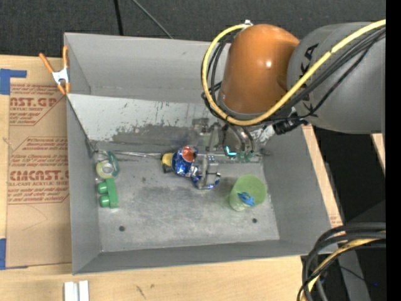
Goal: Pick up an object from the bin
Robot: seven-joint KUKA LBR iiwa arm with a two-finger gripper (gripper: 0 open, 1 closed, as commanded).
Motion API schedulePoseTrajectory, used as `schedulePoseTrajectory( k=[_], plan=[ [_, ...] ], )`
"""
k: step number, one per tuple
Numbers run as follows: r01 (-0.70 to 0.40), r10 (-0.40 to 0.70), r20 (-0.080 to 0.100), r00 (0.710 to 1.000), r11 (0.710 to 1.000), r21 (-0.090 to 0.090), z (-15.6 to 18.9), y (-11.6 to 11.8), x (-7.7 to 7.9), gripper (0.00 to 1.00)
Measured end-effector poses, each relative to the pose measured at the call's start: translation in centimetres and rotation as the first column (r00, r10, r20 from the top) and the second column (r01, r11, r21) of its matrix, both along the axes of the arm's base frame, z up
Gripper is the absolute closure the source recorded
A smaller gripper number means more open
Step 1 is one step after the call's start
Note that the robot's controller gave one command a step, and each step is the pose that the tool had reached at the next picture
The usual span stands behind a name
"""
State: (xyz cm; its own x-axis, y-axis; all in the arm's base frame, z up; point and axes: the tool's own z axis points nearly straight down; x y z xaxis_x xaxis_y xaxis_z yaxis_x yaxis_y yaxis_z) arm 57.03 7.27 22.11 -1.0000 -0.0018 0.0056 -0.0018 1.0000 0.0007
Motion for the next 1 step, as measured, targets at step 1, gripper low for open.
schedulePoseTrajectory(
  k=[1],
  plan=[
    [0.363,-0.363,0.006,0.932,0.932,0.0,-15.07,-1.05,-2.82,0.0]
  ],
)
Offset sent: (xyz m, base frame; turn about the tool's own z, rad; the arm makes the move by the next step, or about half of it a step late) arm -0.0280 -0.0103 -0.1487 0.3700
